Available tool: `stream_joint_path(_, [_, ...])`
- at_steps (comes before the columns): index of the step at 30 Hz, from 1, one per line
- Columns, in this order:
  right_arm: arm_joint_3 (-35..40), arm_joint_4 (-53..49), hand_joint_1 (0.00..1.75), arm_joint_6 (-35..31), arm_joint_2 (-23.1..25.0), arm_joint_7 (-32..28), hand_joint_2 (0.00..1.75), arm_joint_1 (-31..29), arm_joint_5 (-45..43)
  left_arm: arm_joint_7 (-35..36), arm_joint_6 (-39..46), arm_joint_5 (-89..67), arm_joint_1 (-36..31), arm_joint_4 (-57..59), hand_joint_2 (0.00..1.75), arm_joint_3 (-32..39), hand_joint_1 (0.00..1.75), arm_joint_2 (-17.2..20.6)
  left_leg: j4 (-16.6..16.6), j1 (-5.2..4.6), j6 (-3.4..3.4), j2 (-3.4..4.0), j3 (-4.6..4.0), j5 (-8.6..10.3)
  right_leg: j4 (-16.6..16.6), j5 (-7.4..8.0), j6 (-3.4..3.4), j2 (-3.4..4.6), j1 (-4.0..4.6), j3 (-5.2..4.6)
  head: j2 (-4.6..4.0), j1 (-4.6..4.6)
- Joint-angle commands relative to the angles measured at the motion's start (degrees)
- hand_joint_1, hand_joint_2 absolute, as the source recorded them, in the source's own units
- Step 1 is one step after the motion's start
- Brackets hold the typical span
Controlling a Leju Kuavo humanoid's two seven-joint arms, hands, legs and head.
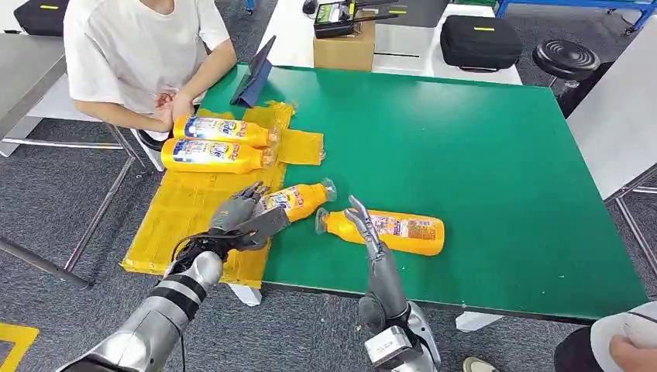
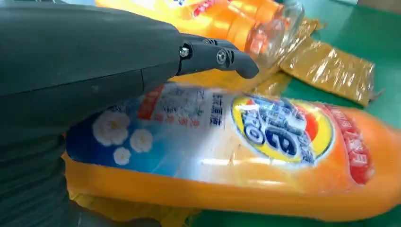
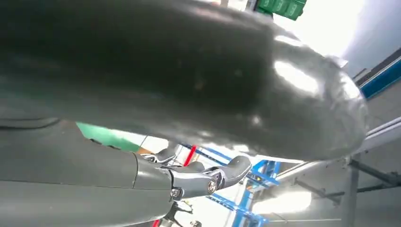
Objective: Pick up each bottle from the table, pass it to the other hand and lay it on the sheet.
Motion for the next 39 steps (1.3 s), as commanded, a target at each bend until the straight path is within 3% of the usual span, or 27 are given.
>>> stream_joint_path(1, [-1.36, 5.23, 0.0, -0.22, -0.04, -0.05, 0.0, -2.23, -1.34, 0.56, -1.14, -0.27, -4.43, 10.12, 1.75, -3.75, 0.0, 0.89, -0.08, 0.02, -0.08, 0.06, 0.42, -0.12, -0.06, -0.13, -0.14, -0.02, 0.04, 0.4, 0.0, 0.0])
stream_joint_path(7, [-1.43, 5.16, 0.0, -0.82, -0.6, -0.05, 0.0, -2.39, -1.5, -0.23, 2.35, 1.33, -3.41, 7.82, 1.75, -2.75, 0.0, 0.45, -0.08, 0.0, -0.06, 0.1, 0.37, -0.09, -0.05, -0.08, -0.11, 0.05, 0.01, 0.36, 0.0, 0.0])
stream_joint_path(12, [-0.69, 4.54, 0.0, -2.78, -1.74, -0.05, 0.0, -1.51, -1.63, -13.3, 4.33, 23.68, 7.86, -15.17, 1.75, 3.61, 0.0, -2.92, -0.05, 0.01, -0.04, 0.11, 0.3, -0.12, -0.06, -0.09, -0.09, 0.06, 0.02, 0.31, 0.0, 0.02])
stream_joint_path(15, [0.2, 4.47, 0.0, -4.29, -2.44, -0.05, 0.0, -1.36, -2.13, -13.33, 2.36, 31.43, 11.72, -25.1, 1.75, 0.93, 0.0, -1.55, 0.0, 0.02, -0.03, 0.1, 0.3, -0.2, -0.04, -0.17, -0.08, 0.03, 0.03, 0.31, 0.0, 0.0])
stream_joint_path(20, [0.28, 4.64, 0.0, -4.56, -2.52, -0.05, 0.0, -1.46, -2.31, -14.39, 1.23, 34.86, 11.85, -26.2, 1.75, 0.24, 0.0, -0.79, -0.02, 0.01, -0.05, 0.07, 0.12, -0.09, -0.03, -0.06, -0.06, 0.03, 0.02, 0.12, 0.0, 0.0])
stream_joint_path(28, [0.21, 3.68, 0.0, -6.82, -3.28, -0.05, 0.0, -0.34, -1.67, -15.54, -1.25, 40.87, 16.9, -40.96, 1.75, -4.02, 0.0, 2.66, -0.03, 0.02, -0.04, 0.08, 0.13, -0.1, -0.03, -0.08, -0.07, 0.04, 0.03, 0.12, 0.0, 0.0])
stream_joint_path(33, [-3.55, 4.15, 0.0, -9.97, -4.13, -0.05, 0.0, 0.97, 1.5, -18.14, -0.18, 51.47, 20.34, -50.1, 1.75, -4.75, 0.0, 1.46, -0.01, 0.03, -0.04, 0.03, 0.18, -0.15, -0.04, -0.13, -0.08, -0.02, 0.04, 0.22, 0.0, 0.02])
stream_joint_path(38, [-4.31, 4.42, 0.0, -9.67, -4.18, 0.02, 0.0, 1.17, 1.53, -18.58, 0.3, 53.0, 20.64, -50.54, 1.75, -4.57, 0.0, 1.03, -0.04, 0.0, -0.05, 0.0, 0.18, -0.11, -0.05, -0.11, -0.08, -0.03, 0.01, 0.2, 0.0, 0.02])
stream_joint_path(39, [-5.98, 5.4, 0.0, -9.69, -4.32, 2.83, 0.0, 1.42, 4.14, -20.76, 1.0, 56.62, 21.67, -52.13, 1.75, -4.13, 0.0, 0.39, -0.03, 0.01, -0.06, 0.02, 0.23, -0.14, -0.03, -0.13, -0.1, -0.02, 0.02, 0.24, 0.0, 0.02])
